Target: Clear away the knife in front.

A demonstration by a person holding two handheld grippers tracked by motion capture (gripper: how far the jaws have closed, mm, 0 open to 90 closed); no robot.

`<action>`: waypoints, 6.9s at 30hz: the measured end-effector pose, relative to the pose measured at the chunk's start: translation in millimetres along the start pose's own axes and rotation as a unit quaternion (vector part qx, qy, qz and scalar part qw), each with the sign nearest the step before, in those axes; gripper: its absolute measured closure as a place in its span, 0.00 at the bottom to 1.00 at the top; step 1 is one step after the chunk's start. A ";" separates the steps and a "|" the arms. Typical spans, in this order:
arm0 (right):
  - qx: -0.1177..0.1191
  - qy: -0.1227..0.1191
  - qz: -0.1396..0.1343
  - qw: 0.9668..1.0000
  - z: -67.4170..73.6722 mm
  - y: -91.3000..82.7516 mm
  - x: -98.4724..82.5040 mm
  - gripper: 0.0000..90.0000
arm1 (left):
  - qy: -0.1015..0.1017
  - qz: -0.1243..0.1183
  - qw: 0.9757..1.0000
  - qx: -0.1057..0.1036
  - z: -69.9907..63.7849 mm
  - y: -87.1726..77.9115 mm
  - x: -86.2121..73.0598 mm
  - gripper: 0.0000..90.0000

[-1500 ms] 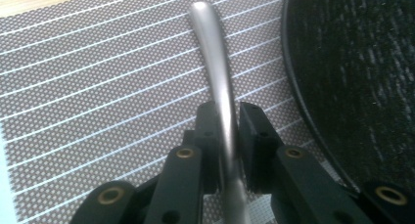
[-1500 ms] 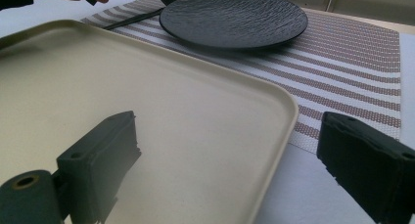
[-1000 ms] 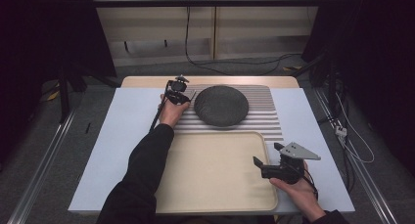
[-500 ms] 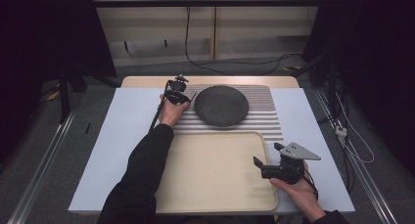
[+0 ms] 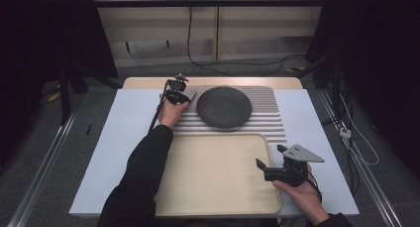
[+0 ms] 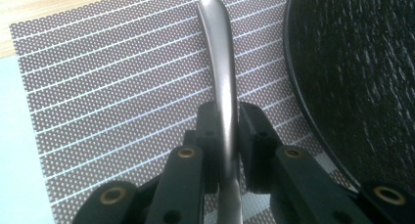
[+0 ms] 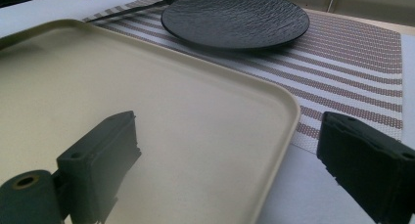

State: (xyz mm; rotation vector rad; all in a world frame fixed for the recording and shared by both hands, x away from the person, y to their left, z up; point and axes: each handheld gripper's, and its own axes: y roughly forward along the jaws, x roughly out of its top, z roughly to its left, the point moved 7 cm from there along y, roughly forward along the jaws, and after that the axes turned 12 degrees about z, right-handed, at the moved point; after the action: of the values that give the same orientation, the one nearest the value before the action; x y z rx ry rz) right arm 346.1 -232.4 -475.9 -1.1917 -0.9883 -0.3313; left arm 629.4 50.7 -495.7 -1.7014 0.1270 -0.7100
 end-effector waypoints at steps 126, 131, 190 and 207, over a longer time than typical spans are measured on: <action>-0.013 -0.007 0.003 1.000 2.2 -1.3 0.7 0.09 | 0.114 0.044 0.992 -0.042 -110.7 -73.3 -192.3 0.89; -0.013 -0.008 0.004 1.000 2.8 -1.0 0.6 0.09 | 0.121 0.037 0.991 -0.045 -110.0 -72.4 -193.6 0.88; -0.011 -0.012 0.004 1.000 3.2 -0.2 0.0 0.09 | 0.220 -0.022 0.973 -0.059 -144.1 -59.4 -179.8 1.00; -0.011 -0.011 0.004 1.000 3.3 -0.8 -0.1 0.09 | 0.188 -0.011 0.980 -0.057 -123.7 -61.0 -179.1 1.00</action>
State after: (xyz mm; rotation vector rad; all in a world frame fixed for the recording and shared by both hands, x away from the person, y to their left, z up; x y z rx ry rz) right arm 343.9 -229.8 -475.4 -1.2207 -1.0017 -0.3241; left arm 403.5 42.3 -497.9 -1.6617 0.4204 -1.0547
